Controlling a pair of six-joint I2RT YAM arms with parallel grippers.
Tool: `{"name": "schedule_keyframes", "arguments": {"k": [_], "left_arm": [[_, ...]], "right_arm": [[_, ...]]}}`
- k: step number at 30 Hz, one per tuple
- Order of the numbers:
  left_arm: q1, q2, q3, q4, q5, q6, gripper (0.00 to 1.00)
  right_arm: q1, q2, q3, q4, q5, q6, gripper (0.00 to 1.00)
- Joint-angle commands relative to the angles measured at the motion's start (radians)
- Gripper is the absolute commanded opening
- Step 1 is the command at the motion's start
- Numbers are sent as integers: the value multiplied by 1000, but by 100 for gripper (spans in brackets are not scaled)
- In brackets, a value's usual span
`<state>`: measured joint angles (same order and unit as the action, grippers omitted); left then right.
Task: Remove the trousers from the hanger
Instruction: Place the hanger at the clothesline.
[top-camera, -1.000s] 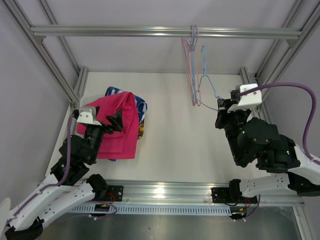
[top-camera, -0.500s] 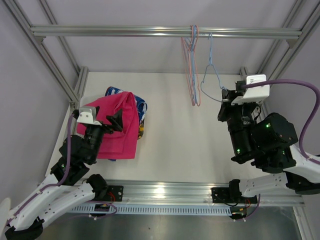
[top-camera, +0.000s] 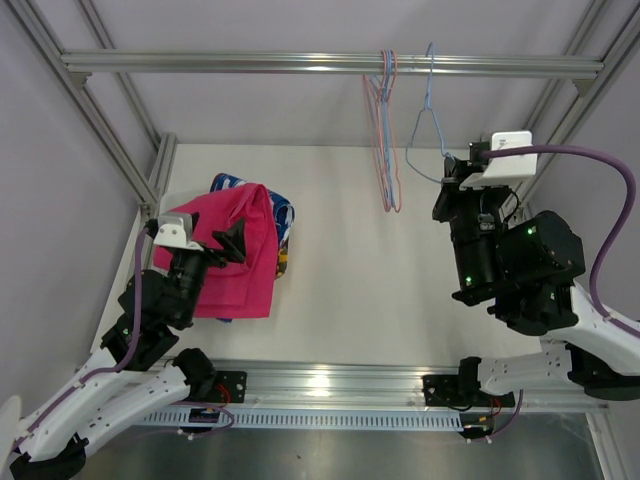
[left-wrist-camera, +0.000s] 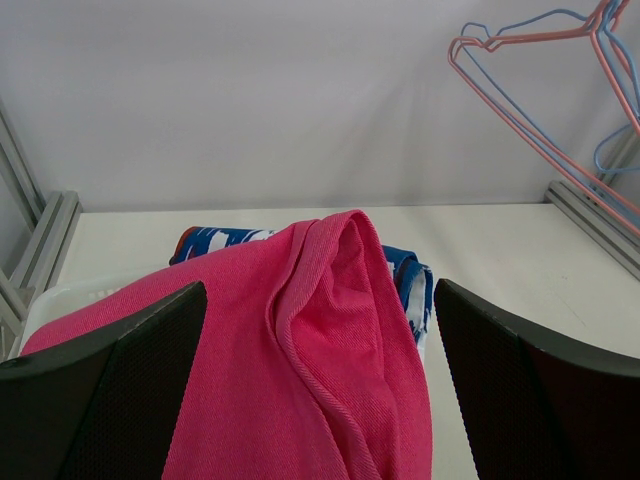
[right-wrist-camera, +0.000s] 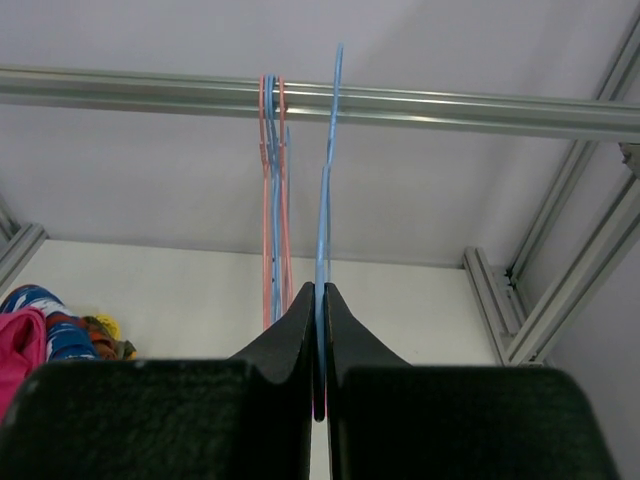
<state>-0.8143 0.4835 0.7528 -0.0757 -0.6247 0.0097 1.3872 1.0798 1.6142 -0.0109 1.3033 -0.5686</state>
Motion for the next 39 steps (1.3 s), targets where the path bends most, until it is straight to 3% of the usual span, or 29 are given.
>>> {"name": "schedule_keyframes", "arguments": {"k": [1,26,39], "left_arm": [[-6,-5,-1,31,5,18,100],[-6,-14,0,27,14,13,99],[-6,-22,2,27,17,13,99]], "right_arm": [[-48,-1,29,-27,-90,56,0],[-459,83,39,-208,-479,358,0],[-517,63,-68,-227,-573,490,0]]}}
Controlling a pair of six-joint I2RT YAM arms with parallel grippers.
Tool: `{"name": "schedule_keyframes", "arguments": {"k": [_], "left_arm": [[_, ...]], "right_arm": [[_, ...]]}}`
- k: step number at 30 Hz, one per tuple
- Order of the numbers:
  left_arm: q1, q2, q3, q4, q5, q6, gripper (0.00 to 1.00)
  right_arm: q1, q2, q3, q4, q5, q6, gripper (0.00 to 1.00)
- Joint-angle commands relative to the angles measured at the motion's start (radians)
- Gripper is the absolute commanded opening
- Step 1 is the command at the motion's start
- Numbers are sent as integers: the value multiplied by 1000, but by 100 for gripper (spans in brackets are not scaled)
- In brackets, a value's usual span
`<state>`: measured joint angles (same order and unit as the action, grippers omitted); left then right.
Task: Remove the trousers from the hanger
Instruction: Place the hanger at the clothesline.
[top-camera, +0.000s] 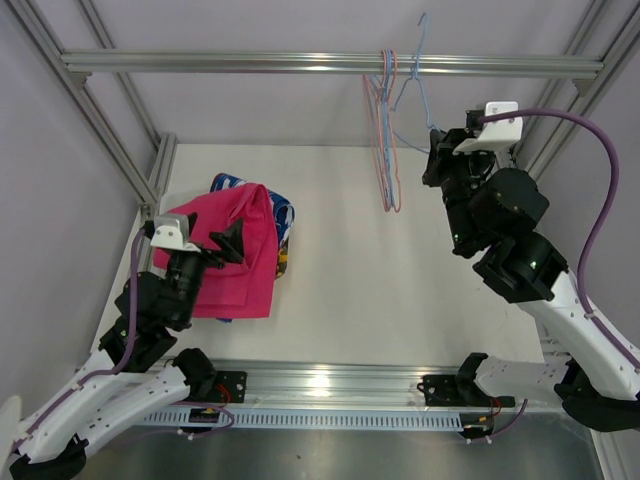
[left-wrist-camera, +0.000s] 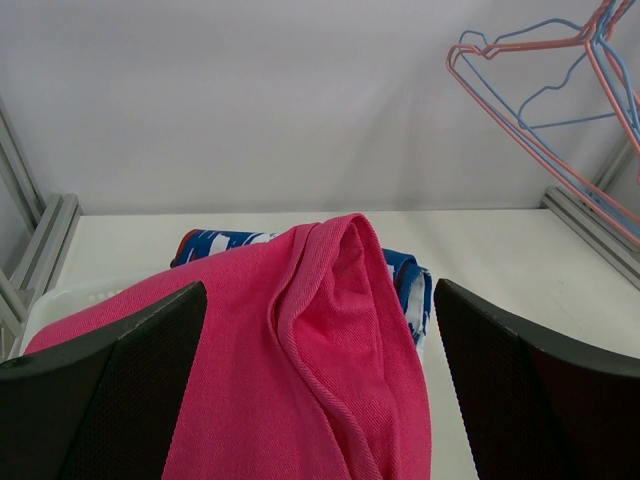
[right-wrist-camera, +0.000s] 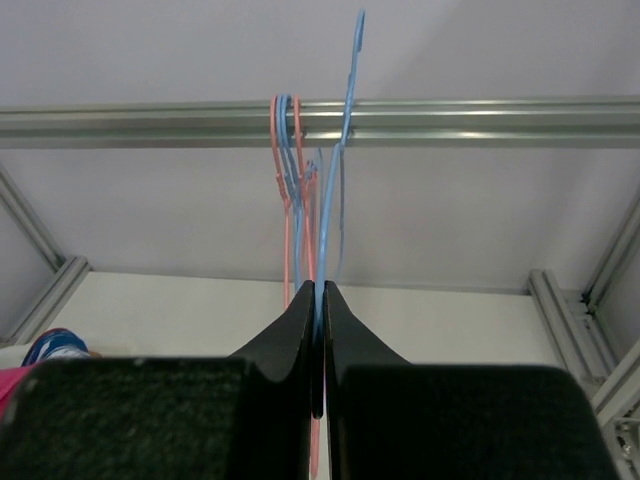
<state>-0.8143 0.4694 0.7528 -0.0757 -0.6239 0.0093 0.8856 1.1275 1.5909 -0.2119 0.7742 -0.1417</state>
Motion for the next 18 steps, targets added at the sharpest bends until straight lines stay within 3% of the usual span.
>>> {"name": "schedule_keyframes", "arguments": {"k": [1,18], "left_arm": [[-6,-8,2,27,16,12,100],[-6,-21,3,22,21,8,99]], "right_arm": [[-11,12,-64,-32,-46,82,0],[81,-8,-224,-43,-3,172,0]]}}
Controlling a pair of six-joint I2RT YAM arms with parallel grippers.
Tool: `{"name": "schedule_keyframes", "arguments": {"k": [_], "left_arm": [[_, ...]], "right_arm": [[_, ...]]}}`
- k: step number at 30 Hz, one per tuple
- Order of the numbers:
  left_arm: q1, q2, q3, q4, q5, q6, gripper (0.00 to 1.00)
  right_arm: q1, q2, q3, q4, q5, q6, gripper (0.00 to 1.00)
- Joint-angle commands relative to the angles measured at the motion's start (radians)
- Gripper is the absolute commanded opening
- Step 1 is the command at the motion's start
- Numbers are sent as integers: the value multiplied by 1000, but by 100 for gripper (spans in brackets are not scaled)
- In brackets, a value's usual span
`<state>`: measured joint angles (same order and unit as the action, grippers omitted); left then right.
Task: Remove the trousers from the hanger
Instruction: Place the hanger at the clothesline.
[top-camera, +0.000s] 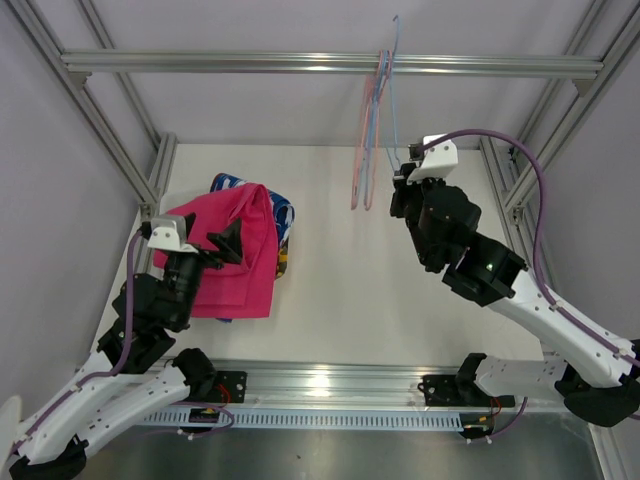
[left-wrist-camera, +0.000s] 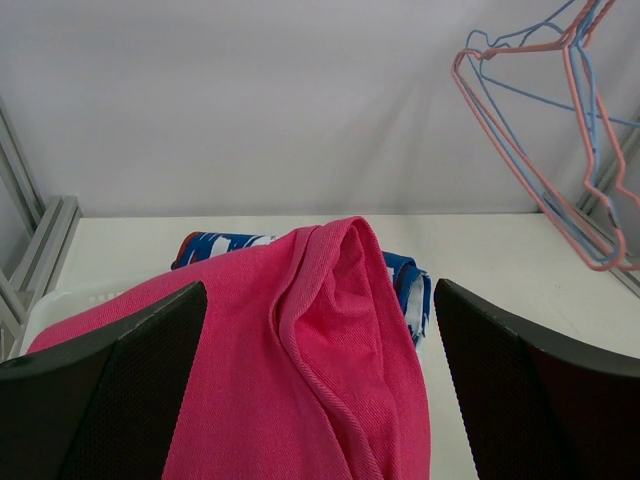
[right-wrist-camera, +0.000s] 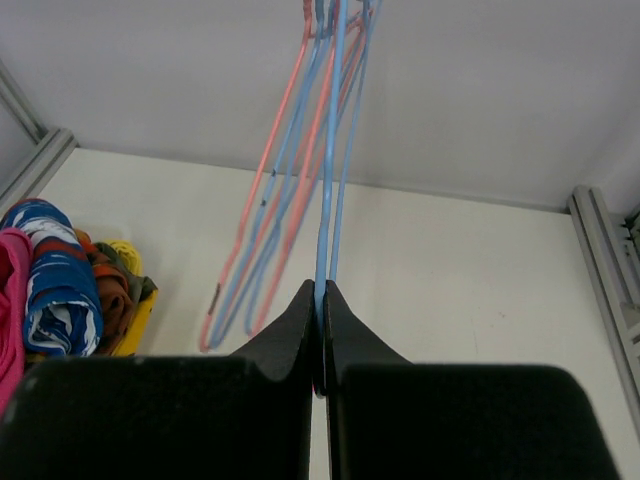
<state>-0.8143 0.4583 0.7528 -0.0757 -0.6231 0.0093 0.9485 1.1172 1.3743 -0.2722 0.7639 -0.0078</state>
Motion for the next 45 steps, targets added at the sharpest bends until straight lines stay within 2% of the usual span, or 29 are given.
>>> {"name": "schedule_keyframes", "arguments": {"k": [1,24,25,26,28,29,32,36,41,45], "left_arm": [[-6,-10,2,21,20,6,100],[-6,-23,6,17,28,1,99],[-6,-24,5,16,28,1,99],[-6,-23,6,16,28,3,100],[-6,-26,5,16,28,3,99],[-6,-26,5,16,28,3,99],[-6,-26,6,17,28,3,100],[-6,-26,3,16,26,3,99],[-6,-23,3,17,23,3,99],[-6,-23,0,19,22,3,99]], "right_arm": [[24,1,-14,16,14,43,0],[44,-51,-109,-39,67,100,0],[42,-53,-109,-45,69,106,3],[42,-54,-110,-51,71,112,13],[44,-63,-122,-64,64,126,22],[44,-68,-129,-65,60,129,32],[45,-85,-145,-88,45,153,48],[68,-100,-170,-123,67,189,59],[128,-143,-234,-160,116,255,65],[205,-200,-316,-218,169,368,68]]}}
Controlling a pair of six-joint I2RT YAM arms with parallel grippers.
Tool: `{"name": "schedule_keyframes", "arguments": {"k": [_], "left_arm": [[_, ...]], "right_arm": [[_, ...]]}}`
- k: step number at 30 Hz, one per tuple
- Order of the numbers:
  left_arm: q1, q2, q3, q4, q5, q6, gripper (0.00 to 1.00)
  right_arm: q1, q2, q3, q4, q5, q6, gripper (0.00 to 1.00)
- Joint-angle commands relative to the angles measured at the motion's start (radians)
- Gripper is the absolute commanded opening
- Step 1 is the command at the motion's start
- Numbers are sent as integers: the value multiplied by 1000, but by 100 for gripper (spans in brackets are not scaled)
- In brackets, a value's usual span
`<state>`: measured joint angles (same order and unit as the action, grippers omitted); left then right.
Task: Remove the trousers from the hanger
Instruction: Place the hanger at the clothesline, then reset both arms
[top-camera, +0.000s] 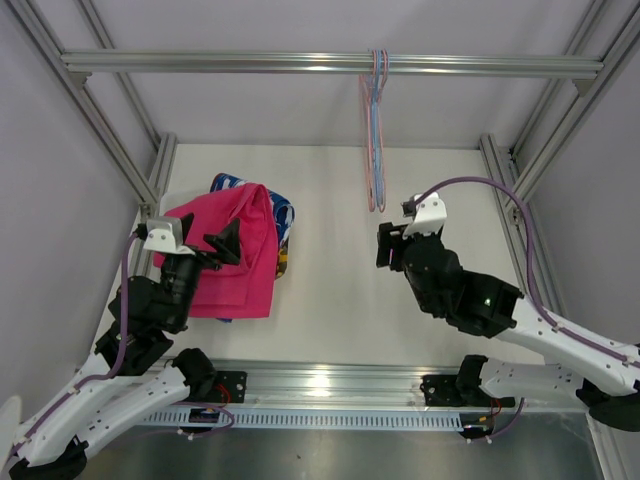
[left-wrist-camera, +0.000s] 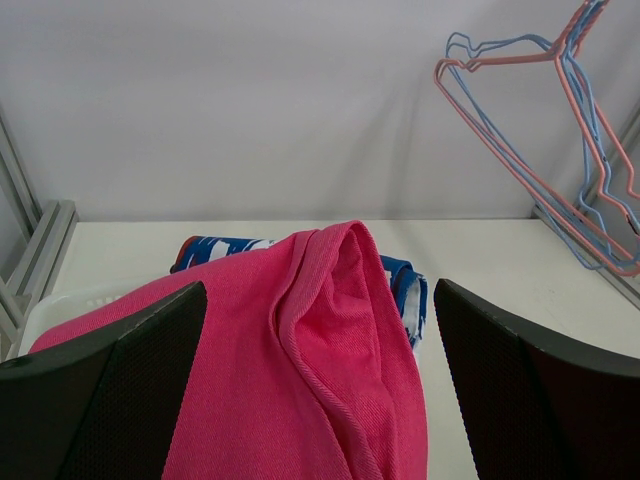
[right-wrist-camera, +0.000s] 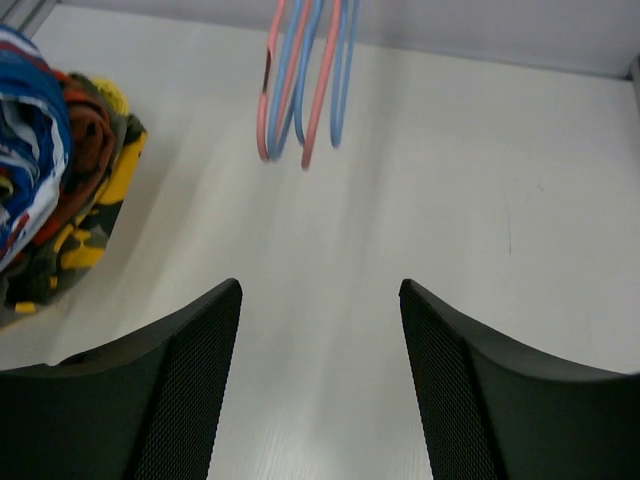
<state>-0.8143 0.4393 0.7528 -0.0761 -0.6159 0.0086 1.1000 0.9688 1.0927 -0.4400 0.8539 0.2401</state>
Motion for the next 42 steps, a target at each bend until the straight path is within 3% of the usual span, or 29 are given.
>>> {"name": "schedule_keyframes", "arguments": {"k": [1,7,11,19,23,28,33,36,37,40,42], "left_arm": [[-6,-2,0,21,15,4,99],[-6,6,-4,29,4,8,99],[-6,10,-15,42,-15,25,99],[-5,44,-24,67,-68,73,99],[-5,50,-29,70,-94,105,99],[-3,56,-38,113,-114,129,99],[0,61,-44,127,-133,148,99],[0,56,-55,144,-145,162,100],[1,53,-56,145,-143,162,99],[1,53,-56,147,-139,159,99],[1,52,-61,150,-139,157,99]], "right_arm": [[72,-62,-69,-68,95,146,69],[194,-122,-191,-97,135,211,79],[254,-101,-247,-106,117,206,93],[288,74,-157,-322,229,297,97],[290,50,-73,-456,307,326,98],[290,-97,44,-393,344,169,98],[271,-280,19,-148,493,-92,100],[203,-312,-10,41,631,-295,99],[126,-321,-11,88,651,-326,100],[-49,-331,-8,122,613,-361,99],[-248,-332,-28,133,495,-352,99]]}}
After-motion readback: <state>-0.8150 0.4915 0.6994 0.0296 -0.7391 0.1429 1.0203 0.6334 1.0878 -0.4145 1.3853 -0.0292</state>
